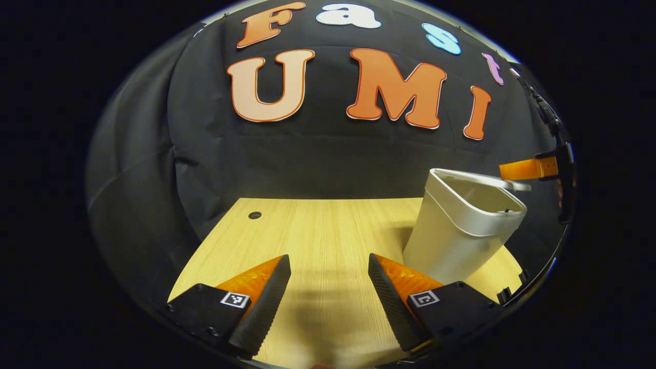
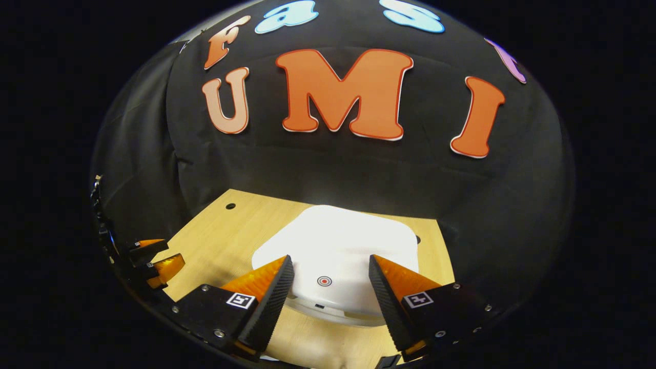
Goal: Press the lid of the desktop garbage bin to open it, pick up the crumpled paper on the desktop and throw it into the bin, then pick up the pop can on the desktop and drop it into the bin, and finally close the garbage bin lid.
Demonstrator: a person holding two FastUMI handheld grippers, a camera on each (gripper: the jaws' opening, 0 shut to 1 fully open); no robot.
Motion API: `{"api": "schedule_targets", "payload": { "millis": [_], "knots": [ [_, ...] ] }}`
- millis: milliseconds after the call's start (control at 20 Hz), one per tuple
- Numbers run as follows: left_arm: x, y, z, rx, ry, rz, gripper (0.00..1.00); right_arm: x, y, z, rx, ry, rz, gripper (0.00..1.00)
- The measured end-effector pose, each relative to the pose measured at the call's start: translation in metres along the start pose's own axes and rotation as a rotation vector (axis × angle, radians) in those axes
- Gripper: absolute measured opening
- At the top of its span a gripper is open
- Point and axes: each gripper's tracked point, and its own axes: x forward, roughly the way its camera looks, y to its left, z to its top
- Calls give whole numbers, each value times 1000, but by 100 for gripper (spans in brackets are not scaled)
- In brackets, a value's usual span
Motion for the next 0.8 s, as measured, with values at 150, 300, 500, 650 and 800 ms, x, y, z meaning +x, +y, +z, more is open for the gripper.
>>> {"api": "schedule_targets", "payload": {
  "millis": [150,300,500,650,800],
  "knots": [
    [0,-4,2,13,3,-12,96,0,4,-10,34,40,12,88],
    [2,-5,1,19,5,-8,98,1,3,-26,39,97,5,84],
    [4,-7,-1,11,16,-15,96,0,4,-27,27,101,-14,80],
    [6,2,3,19,13,19,97,-1,2,-32,39,95,-26,80],
    [7,6,9,6,4,29,98,-1,0,-38,39,95,-42,80]
  ]
}}
